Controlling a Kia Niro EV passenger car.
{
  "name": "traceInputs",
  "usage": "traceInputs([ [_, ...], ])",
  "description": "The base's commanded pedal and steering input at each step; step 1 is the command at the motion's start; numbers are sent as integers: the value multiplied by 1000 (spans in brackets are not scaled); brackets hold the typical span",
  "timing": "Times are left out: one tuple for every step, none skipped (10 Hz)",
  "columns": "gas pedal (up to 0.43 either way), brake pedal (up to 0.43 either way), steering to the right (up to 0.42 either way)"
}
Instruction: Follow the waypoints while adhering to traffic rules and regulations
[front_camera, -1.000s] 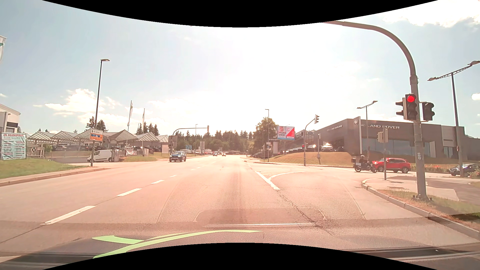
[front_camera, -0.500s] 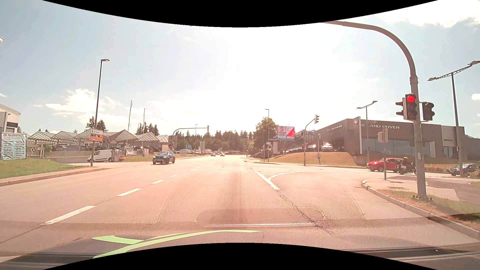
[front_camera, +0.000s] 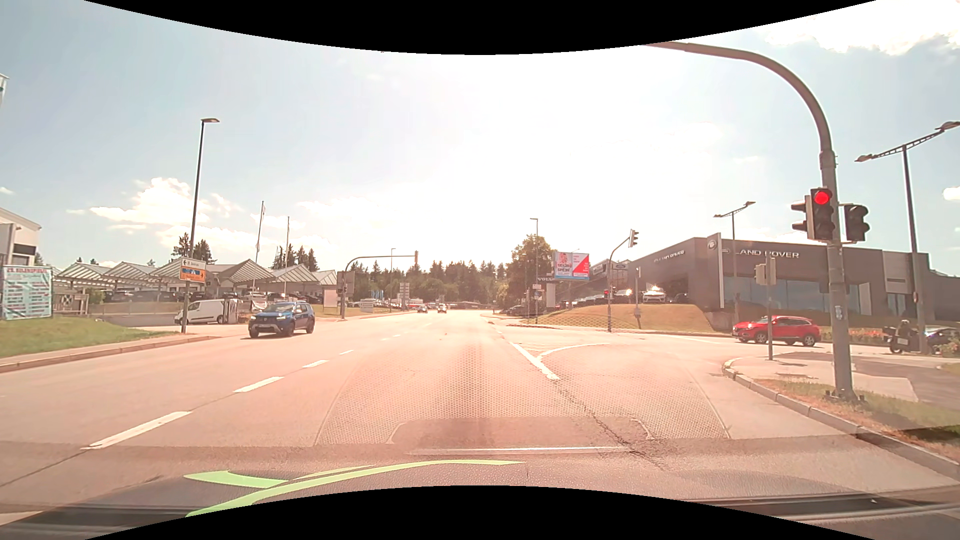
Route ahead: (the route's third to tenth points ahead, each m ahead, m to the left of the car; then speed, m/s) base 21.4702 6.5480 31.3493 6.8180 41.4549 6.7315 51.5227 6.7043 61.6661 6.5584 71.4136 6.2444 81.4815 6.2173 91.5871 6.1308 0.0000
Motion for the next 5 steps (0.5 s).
traceInputs([
  [0, 250, -9],
  [0, 250, -9],
  [0, 250, -9],
  [0, 250, -9],
  [0, 250, -9],
])
